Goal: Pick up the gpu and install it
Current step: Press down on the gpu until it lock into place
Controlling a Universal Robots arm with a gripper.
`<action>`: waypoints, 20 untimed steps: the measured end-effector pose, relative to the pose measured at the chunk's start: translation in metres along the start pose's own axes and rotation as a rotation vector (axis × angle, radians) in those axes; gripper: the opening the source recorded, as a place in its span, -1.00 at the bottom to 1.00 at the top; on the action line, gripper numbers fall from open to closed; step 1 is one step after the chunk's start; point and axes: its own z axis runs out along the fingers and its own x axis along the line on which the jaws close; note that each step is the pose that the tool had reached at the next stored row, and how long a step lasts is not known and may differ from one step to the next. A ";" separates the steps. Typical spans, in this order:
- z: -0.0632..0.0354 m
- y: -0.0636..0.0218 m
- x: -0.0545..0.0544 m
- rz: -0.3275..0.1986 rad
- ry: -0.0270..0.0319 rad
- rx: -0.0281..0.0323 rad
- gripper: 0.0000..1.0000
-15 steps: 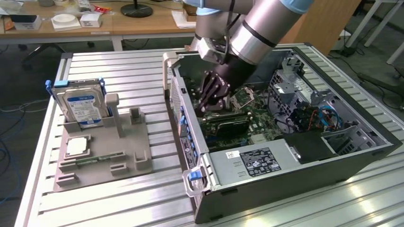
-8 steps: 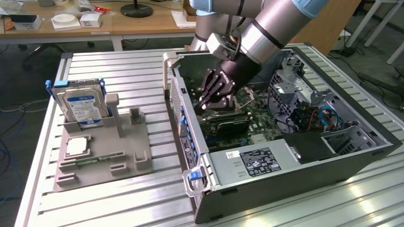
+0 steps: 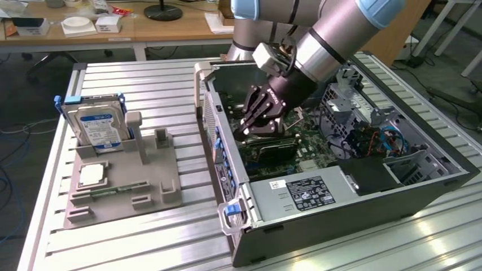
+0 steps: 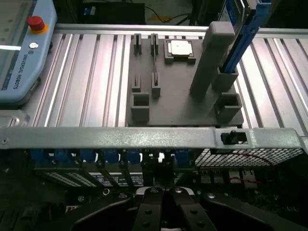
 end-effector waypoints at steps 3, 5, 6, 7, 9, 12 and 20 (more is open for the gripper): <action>-0.0014 -0.0070 0.000 0.000 0.0004 -0.0179 -0.80; -0.0010 -0.0071 0.000 0.001 0.0006 -0.0266 -0.80; -0.0007 -0.0070 0.000 0.001 0.0007 -0.0293 -0.80; -0.0004 -0.0070 0.000 0.001 0.0007 -0.0316 -0.80; 0.0003 -0.0066 0.000 0.001 0.0007 -0.0366 -0.80; 0.0018 -0.0066 0.000 0.001 0.0008 -0.0426 -0.80; 0.0054 -0.0079 0.000 0.001 0.0008 -0.0464 -0.80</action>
